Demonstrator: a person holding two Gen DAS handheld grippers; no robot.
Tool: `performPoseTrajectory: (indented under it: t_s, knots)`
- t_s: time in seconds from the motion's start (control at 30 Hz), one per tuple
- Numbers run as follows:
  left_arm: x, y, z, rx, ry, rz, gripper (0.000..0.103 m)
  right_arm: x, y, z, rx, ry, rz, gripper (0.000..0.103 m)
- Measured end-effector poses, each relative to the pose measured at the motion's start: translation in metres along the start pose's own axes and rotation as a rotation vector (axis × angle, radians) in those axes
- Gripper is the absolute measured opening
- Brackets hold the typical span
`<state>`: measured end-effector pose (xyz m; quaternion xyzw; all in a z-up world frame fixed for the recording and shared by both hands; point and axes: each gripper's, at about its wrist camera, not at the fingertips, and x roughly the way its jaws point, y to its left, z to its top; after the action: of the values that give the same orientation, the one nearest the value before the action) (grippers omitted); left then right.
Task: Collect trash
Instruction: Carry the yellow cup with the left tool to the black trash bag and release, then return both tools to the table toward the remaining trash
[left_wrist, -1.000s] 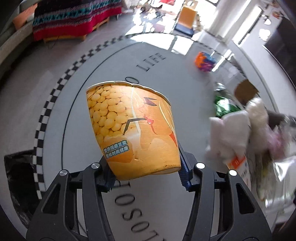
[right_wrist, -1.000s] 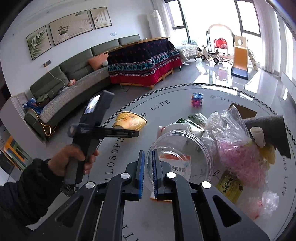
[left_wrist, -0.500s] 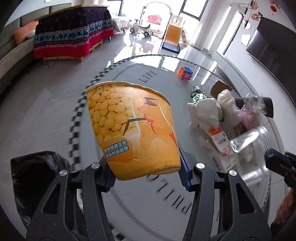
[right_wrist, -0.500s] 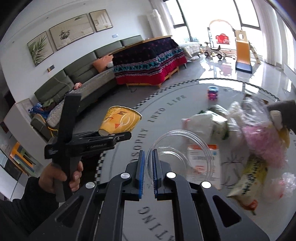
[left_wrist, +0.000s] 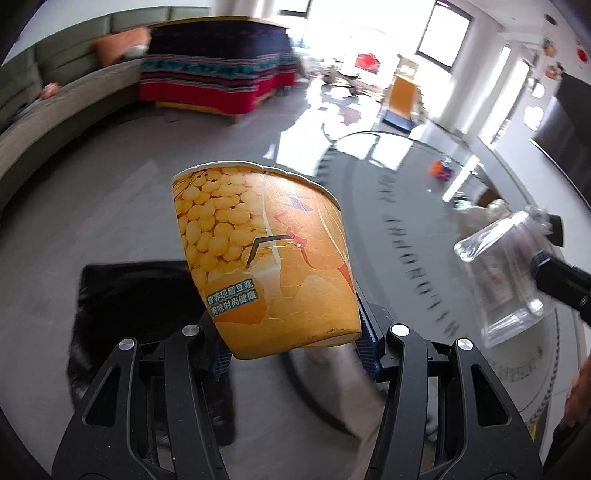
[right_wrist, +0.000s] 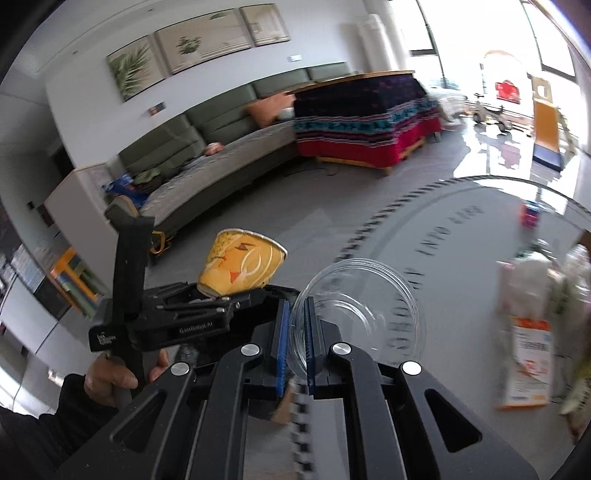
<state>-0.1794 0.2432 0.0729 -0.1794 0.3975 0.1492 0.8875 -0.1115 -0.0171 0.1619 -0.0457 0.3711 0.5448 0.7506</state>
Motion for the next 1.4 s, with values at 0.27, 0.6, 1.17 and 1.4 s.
performPoseTrajectory:
  t_s: [0.27,0.6,1.17,1.4]
  knots:
    - [-0.029,0.087,-0.040,-0.144,-0.003,0.144,0.053,0.068,0.067,0.015,-0.060,0.092,0.160,0.009]
    - [-0.038,0.165,-0.070,-0.350,0.014,0.295,0.097,0.158,0.123,0.037,-0.060,0.205,0.232,0.067]
    - [-0.028,0.133,-0.059,-0.282,0.034,0.237,0.097,0.105,0.081,0.025,0.003,0.097,0.204,0.067]
    - [-0.026,0.070,-0.038,-0.184,0.013,0.156,0.097,0.057,0.047,0.016,0.046,0.024,0.140,0.067]
